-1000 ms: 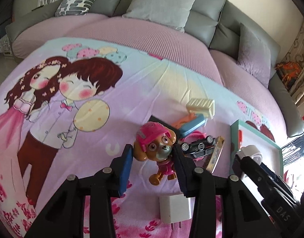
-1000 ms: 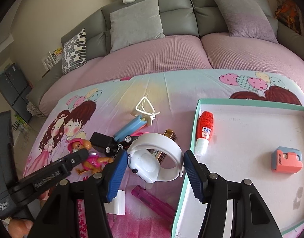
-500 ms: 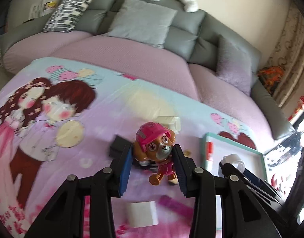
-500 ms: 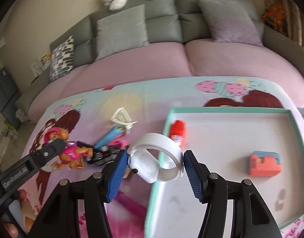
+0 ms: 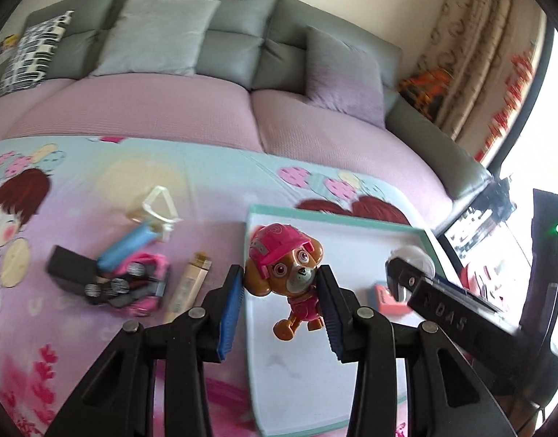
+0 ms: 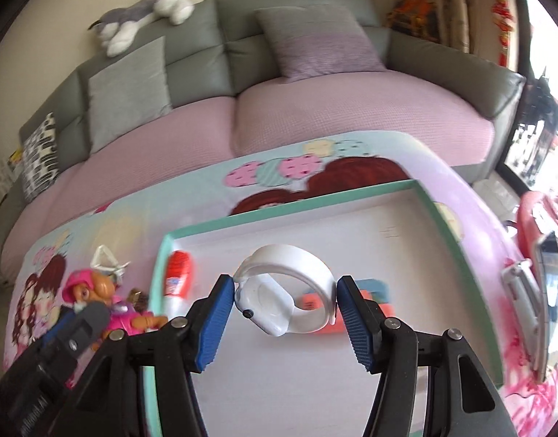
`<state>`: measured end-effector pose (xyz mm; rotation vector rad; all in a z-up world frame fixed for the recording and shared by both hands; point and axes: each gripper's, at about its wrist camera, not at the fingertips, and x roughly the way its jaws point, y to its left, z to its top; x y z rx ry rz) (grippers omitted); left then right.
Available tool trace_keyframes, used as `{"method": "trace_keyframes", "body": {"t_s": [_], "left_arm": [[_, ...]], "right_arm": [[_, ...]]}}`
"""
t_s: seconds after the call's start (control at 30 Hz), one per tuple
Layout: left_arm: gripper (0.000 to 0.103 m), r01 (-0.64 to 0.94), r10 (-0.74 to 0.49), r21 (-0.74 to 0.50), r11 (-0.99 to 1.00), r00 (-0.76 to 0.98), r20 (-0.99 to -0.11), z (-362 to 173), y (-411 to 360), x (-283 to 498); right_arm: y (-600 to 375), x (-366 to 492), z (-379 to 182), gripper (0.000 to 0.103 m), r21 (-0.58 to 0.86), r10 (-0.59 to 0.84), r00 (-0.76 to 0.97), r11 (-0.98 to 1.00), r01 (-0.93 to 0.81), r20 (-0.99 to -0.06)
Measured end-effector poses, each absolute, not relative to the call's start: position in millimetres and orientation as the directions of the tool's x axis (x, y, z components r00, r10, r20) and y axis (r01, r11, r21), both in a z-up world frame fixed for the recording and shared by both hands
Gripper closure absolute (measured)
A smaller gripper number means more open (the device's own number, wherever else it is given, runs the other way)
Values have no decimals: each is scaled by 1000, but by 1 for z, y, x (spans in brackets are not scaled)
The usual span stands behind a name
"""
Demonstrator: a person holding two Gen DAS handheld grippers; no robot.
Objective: Organize rigid objects
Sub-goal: 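Carry the toy dog and tape dispenser into the tray and release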
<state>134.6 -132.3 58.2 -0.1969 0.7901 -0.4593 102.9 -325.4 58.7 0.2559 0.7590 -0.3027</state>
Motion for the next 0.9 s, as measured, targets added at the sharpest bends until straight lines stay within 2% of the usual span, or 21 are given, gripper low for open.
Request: {"method": "trace_keyframes", "body": {"t_s": [0.1,0.4,0.57,0.77,0.87,0.9], "left_arm": [[61,339,-474,-332,880,587,-657,51,-148,139],[61,339,-480,-345,875,519,-707,24,-169,152],[61,324,-447,-317,891,512,-733,14,-172,155],[60,322,-437,-305,896,516,-737,14,-171,154],[59,322,-432,-300,898,514,-741,14,-171,154],[55,320,-433,-302,898,514,-741,13,-171,156]], "right_arm": [[-338,101,56,41,113,-209,680,911,397,-703],[-350,106,42,40,121,-195,663,909,399,-723],[-347,109,39,40,109,-198,668,915,388,-717],[-345,110,39,40,94,-200,665,921,379,-720],[-341,112,39,40,72,-207,659,926,370,-723],[-341,112,40,40,69,-207,657,927,368,-725]]}}
